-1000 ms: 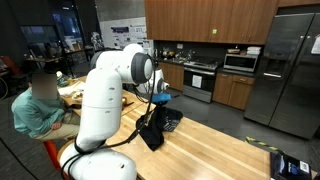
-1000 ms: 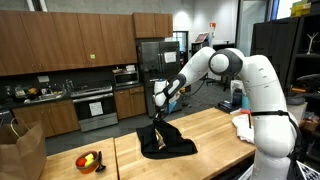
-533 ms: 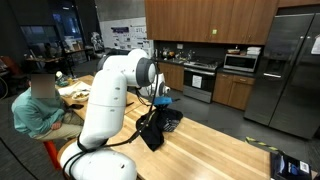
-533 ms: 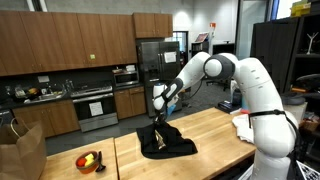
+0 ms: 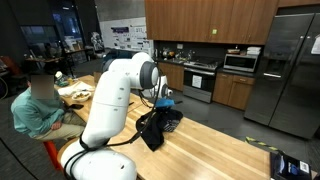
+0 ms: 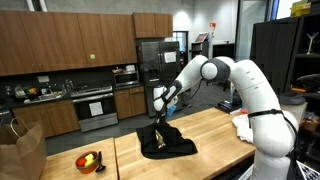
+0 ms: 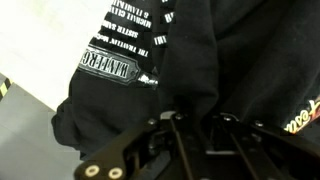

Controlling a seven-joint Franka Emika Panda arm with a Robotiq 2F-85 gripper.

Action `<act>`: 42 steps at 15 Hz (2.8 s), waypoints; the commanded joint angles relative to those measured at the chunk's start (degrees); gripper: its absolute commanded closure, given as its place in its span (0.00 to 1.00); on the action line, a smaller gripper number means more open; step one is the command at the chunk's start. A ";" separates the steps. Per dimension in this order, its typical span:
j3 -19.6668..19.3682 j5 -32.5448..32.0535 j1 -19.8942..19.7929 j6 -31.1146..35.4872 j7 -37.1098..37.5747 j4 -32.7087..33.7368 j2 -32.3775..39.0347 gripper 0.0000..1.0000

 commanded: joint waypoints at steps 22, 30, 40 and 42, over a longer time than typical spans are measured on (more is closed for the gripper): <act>3.18 -1.66 -0.20 -16.18 -8.71 -8.59 -17.49 0.00; 3.78 -1.82 0.06 -16.62 -9.63 -15.21 -22.53 0.00; 4.52 -1.86 0.74 -14.09 -24.26 -26.52 -29.18 0.00; 4.53 -1.85 0.78 -14.10 -24.26 -26.51 -28.95 0.00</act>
